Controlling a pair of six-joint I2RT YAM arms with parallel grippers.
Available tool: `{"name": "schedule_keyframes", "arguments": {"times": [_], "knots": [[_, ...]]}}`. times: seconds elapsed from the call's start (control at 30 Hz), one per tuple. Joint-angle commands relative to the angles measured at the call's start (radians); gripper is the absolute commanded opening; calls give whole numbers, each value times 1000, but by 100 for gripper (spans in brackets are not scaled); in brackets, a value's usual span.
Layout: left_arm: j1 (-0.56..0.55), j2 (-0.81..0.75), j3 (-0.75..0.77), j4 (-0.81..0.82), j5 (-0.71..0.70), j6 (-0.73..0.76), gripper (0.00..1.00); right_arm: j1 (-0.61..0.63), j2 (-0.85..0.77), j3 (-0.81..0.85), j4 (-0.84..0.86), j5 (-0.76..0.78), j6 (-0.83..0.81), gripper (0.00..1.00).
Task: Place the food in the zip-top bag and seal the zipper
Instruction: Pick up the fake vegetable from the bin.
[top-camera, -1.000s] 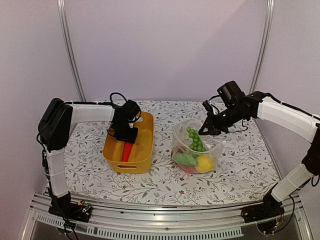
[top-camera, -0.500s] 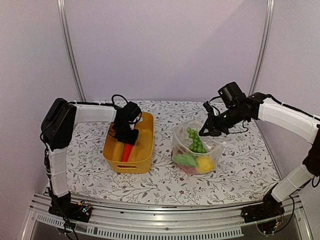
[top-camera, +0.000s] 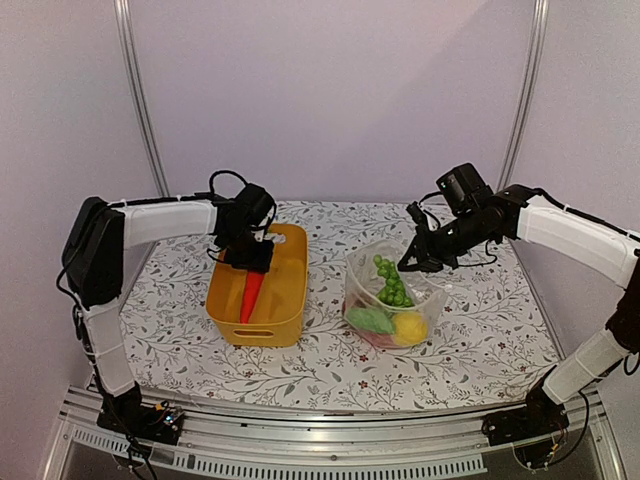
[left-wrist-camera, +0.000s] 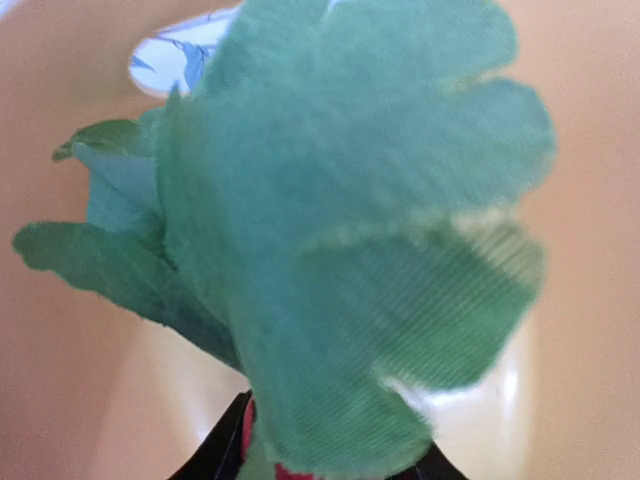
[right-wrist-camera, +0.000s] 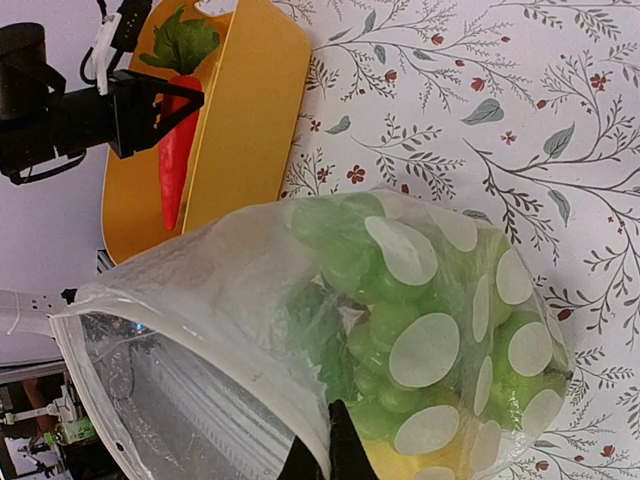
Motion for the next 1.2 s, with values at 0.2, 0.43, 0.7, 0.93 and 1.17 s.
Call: {"name": "schedule_keyframes", "arguments": {"times": [0.2,0.43,0.7,0.93,1.17], "knots": [[-5,-296,17,160,105,-14,19,1,-12,84,-45,4,-10,0],[-70,-516,-123,561,227,29,17,6,-20,122,-72,0,-7,0],[-182,-569,-212,1044,502,74,20,8,-26,110,-73,3,-4,0],[-342,-434,-147,1153,538,186,22,8,-48,58,-34,-10,17,0],[-402,-285,-88,1177,559,302,21,8,-67,42,-33,-21,21,0]]}}
